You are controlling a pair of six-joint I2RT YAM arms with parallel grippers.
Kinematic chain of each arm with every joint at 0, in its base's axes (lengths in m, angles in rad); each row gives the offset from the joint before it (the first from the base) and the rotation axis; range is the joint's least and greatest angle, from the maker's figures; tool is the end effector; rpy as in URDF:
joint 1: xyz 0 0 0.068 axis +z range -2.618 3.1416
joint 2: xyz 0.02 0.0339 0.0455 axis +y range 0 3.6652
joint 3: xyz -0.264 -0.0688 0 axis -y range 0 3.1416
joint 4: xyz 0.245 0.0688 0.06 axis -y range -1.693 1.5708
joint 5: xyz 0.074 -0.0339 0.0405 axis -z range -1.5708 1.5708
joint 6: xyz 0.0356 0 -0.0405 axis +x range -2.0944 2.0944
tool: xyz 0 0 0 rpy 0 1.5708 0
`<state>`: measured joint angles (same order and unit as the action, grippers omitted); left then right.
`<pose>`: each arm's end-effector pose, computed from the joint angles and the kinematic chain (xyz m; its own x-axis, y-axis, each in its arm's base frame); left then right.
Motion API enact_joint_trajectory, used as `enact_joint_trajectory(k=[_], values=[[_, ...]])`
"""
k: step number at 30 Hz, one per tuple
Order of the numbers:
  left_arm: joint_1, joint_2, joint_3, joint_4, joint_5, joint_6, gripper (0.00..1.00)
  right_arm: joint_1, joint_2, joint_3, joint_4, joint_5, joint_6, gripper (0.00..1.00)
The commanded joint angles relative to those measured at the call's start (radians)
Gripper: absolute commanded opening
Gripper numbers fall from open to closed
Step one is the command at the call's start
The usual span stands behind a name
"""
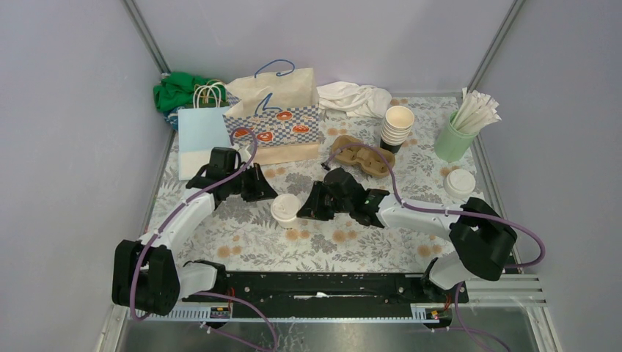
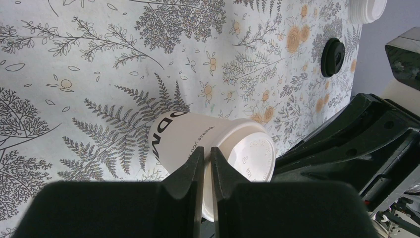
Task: Pack the takeout coffee
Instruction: Close the cup lid on the coffee cup.
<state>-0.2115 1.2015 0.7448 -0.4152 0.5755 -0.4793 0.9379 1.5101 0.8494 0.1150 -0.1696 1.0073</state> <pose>0.2285 -0.0689 0.2260 -0.9032 -0.2018 -0.3787 0.1149 0.7367 -0.6664 0.1889 0.2676 0.2174 -0.9080 0.1710 -0.3825 -0.2106 0.6031 0.7694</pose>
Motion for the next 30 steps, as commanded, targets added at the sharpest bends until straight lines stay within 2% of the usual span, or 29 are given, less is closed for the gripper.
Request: enact_joint_trajectory(k=[1,10,22,25,30], values=[[-0.025,0.033,-0.018,-0.099,-0.054,0.021,0.12,0.001,0.045,-0.035,-0.049,0.073,-0.007,0.18],[-0.024,-0.036,-0.003,-0.044,-0.086,-0.06,0.13,-0.05,-0.014,0.05,-0.122,0.08,-0.093,0.18],[-0.023,-0.115,-0.018,-0.052,-0.106,-0.115,0.17,-0.093,0.025,0.133,-0.153,0.024,-0.165,0.2],[-0.021,-0.134,-0.022,-0.079,-0.13,-0.117,0.21,-0.097,0.051,0.196,-0.192,-0.004,-0.192,0.26],[-0.009,-0.145,-0.018,-0.102,-0.126,-0.114,0.22,-0.099,0.029,0.202,-0.207,0.008,-0.207,0.3]])
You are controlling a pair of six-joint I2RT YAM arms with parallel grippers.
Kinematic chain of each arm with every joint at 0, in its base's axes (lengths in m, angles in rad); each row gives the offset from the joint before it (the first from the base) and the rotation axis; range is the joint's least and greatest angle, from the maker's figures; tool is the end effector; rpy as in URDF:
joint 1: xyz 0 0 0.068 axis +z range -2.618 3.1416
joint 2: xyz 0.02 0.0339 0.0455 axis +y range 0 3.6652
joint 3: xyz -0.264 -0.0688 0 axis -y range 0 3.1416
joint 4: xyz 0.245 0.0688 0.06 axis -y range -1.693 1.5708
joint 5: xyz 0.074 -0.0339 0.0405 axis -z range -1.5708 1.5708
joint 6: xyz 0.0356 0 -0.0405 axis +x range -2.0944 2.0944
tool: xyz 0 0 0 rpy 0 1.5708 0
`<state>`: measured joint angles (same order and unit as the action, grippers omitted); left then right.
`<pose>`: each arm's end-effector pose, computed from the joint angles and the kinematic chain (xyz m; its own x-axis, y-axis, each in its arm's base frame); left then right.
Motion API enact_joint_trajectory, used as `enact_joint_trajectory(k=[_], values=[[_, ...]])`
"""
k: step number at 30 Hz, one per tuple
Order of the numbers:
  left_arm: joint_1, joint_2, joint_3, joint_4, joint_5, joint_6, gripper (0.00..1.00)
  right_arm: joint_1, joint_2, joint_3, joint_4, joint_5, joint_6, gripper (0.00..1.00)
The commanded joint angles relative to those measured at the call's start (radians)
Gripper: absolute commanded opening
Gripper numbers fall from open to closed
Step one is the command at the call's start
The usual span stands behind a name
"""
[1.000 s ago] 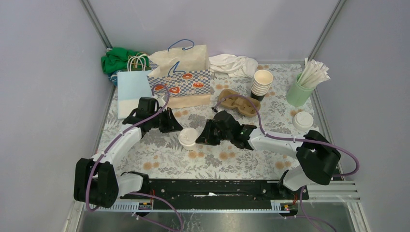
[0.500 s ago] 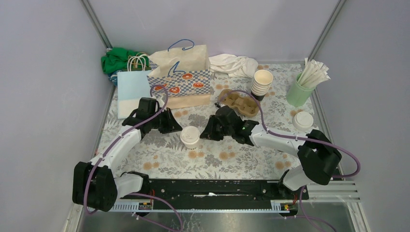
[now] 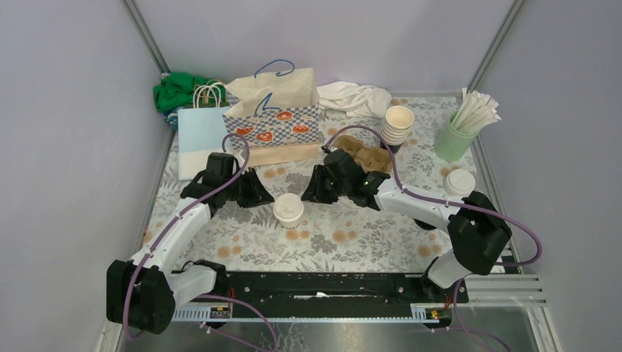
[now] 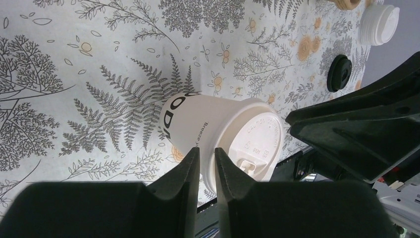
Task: Pack the takeout coffee
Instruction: Close the cup lid on the coffee cup.
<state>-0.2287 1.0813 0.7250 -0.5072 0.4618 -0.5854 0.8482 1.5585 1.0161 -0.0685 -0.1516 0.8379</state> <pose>0.2060 -0.0642 0.2368 -0.8850 -0.3019 -0.3545 -0.0049 0.7673 -0.6413 0.2255 0.2638 0.2398 -0.8657 0.1291 -0.4836 -0.2689 0.6951 0.6668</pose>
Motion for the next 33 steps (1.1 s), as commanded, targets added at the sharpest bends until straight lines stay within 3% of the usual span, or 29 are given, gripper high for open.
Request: enact_joint_trajectory(k=[1,3,8,12,14,17,19,21,26,29,33], values=[[0.008,-0.026,0.002,-0.016,-0.015,-0.008,0.22,-0.01,-0.026,0.034,-0.03,-0.009,-0.042,0.31],[0.009,-0.039,0.0,-0.027,-0.024,-0.012,0.22,-0.01,-0.033,0.037,-0.048,-0.012,-0.054,0.34],[0.018,-0.075,0.001,-0.051,-0.048,-0.018,0.22,-0.003,-0.037,0.082,-0.124,-0.024,-0.121,0.53],[0.023,-0.165,0.024,-0.074,-0.136,-0.012,0.29,0.04,-0.034,0.152,-0.241,0.06,-0.169,0.65],[0.023,-0.208,0.028,-0.067,-0.143,-0.009,0.33,0.045,-0.041,0.141,-0.228,0.053,-0.16,0.64],[0.022,-0.22,0.018,-0.017,-0.063,-0.011,0.45,0.046,-0.047,0.105,-0.168,0.018,-0.13,0.63],[0.022,-0.201,0.004,0.026,0.002,-0.023,0.49,0.05,-0.037,0.098,-0.141,-0.004,-0.115,0.63],[0.022,-0.184,-0.006,0.058,0.039,-0.034,0.48,0.054,-0.028,0.097,-0.132,-0.008,-0.104,0.59],[0.019,-0.142,-0.016,0.081,0.056,-0.025,0.35,0.057,-0.021,0.082,-0.106,-0.008,-0.085,0.42],[0.016,-0.112,-0.026,0.094,0.08,-0.022,0.34,0.057,-0.009,0.087,-0.107,-0.01,-0.083,0.41],[0.011,-0.104,-0.047,0.12,0.091,-0.025,0.39,0.057,0.009,0.091,-0.112,-0.014,-0.08,0.43]])
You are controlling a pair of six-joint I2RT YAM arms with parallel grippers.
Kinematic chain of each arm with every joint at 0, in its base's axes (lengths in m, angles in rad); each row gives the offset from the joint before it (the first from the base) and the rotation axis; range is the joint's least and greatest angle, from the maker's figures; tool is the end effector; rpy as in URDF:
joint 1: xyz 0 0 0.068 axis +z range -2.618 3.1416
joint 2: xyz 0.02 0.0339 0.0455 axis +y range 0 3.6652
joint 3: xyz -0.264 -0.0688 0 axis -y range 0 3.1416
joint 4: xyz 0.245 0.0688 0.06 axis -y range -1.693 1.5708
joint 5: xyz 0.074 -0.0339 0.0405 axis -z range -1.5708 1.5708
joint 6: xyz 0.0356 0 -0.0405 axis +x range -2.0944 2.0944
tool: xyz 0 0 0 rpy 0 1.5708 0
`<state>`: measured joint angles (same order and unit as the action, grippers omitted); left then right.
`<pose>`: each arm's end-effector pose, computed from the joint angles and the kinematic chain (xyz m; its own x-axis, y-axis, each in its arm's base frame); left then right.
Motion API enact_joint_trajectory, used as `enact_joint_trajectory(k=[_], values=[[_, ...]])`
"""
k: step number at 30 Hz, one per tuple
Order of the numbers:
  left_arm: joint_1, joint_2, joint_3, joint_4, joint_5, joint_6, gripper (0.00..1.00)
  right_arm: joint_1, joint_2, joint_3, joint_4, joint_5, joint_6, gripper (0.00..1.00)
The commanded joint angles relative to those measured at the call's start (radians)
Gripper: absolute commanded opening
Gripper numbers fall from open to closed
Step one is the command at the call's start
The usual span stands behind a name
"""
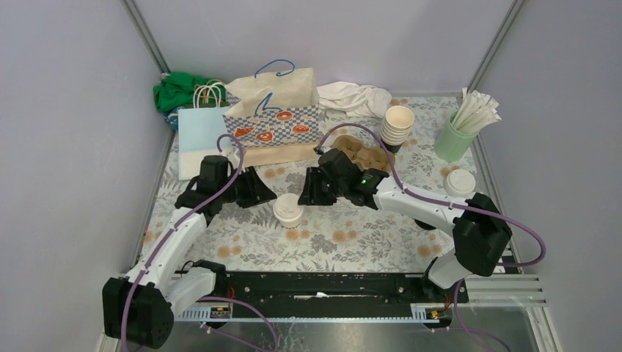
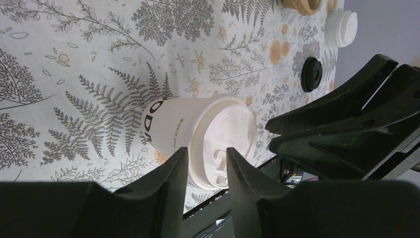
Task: Pack the takeout coffee
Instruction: Close the cup lid on the coffee cup.
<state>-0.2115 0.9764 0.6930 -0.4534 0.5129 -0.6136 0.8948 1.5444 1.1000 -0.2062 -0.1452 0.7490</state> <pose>0.1938 -0.0595 0.2508 -0.8470 -0.3313 -0.4157 0.0618 0.7153 -0.6960 0.2131 0.2739 0.2601 -0.8522 0.0144 -0.5231 -0.3600 0.7093 0.6060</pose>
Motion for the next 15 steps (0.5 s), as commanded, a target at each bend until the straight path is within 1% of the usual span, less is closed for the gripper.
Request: enact_joint_trajectory(k=[1,4,11,13,15], values=[[-0.006,0.0,-0.017,0.066,0.038,0.007,0.39,0.01,0.027,0.006,0.026,-0.02,0.011,0.42],[-0.008,0.01,-0.023,0.067,0.033,0.013,0.38,0.009,0.04,0.008,0.029,-0.025,0.013,0.35],[-0.009,0.037,-0.049,0.083,0.048,0.008,0.27,0.009,0.062,0.01,0.031,-0.027,0.014,0.28],[-0.011,0.036,-0.055,0.082,0.054,0.001,0.22,0.008,0.066,0.014,0.029,-0.018,0.014,0.24],[-0.013,0.032,-0.061,0.084,0.055,-0.009,0.21,0.007,0.073,0.025,0.023,-0.007,0.006,0.23]])
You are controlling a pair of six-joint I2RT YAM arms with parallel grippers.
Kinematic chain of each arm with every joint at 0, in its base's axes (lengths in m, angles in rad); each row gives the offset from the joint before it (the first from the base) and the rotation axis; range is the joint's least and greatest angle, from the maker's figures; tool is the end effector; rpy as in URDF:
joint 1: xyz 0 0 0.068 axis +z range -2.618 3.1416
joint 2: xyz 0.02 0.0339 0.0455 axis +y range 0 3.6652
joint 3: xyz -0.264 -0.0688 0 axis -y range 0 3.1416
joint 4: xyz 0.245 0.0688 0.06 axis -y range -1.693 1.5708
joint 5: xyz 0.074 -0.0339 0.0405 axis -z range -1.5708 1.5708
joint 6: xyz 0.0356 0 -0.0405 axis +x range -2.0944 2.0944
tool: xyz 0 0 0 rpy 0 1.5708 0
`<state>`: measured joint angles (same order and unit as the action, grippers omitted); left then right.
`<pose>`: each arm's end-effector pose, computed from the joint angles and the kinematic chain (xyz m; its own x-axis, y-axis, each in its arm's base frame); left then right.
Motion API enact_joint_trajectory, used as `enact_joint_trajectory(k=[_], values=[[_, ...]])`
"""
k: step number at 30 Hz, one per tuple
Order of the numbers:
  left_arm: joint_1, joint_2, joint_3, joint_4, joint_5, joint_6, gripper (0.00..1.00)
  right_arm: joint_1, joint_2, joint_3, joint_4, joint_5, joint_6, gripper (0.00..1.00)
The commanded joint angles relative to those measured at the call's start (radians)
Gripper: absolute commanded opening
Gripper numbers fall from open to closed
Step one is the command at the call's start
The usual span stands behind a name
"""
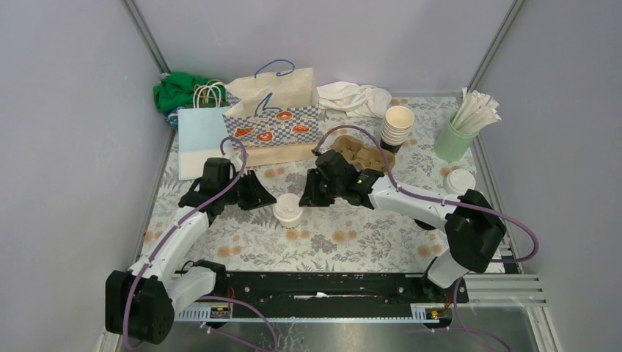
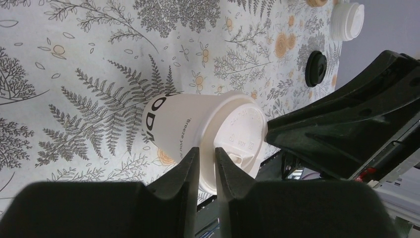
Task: Pack the takeout coffee
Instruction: Close the cup lid on the coffee cup.
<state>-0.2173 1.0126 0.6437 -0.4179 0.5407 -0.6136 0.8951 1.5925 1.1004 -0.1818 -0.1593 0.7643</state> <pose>0.1954 -0.0619 0.2310 -0.8761 -0.3121 -0.3674 0.0431 0.7083 -0.7046 0.2178 0.2808 0.2464 -0.8685 0.0089 -0.4956 -0.3420 0.7129 0.6122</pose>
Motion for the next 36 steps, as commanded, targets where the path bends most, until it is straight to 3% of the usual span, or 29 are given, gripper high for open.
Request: enact_joint_trajectory(k=[1,12,22,25,31,36], values=[[-0.009,-0.006,-0.018,0.052,0.028,-0.016,0.21,0.005,0.03,0.033,-0.007,0.011,-0.016,0.23],[-0.049,-0.099,-0.079,0.085,0.001,-0.136,0.22,-0.025,0.096,0.145,-0.023,0.002,-0.091,0.21],[-0.047,-0.114,0.023,-0.049,-0.074,-0.074,0.37,-0.034,0.098,0.203,-0.053,-0.009,-0.124,0.3],[-0.034,-0.093,0.074,-0.088,-0.08,-0.034,0.3,-0.041,0.066,0.198,-0.071,0.009,-0.136,0.33],[0.025,-0.093,0.115,-0.094,-0.059,0.008,0.34,-0.071,-0.016,0.137,-0.071,0.012,-0.136,0.34],[0.05,-0.051,0.102,-0.062,-0.03,0.036,0.28,-0.076,-0.086,0.034,-0.048,0.007,-0.1,0.32]])
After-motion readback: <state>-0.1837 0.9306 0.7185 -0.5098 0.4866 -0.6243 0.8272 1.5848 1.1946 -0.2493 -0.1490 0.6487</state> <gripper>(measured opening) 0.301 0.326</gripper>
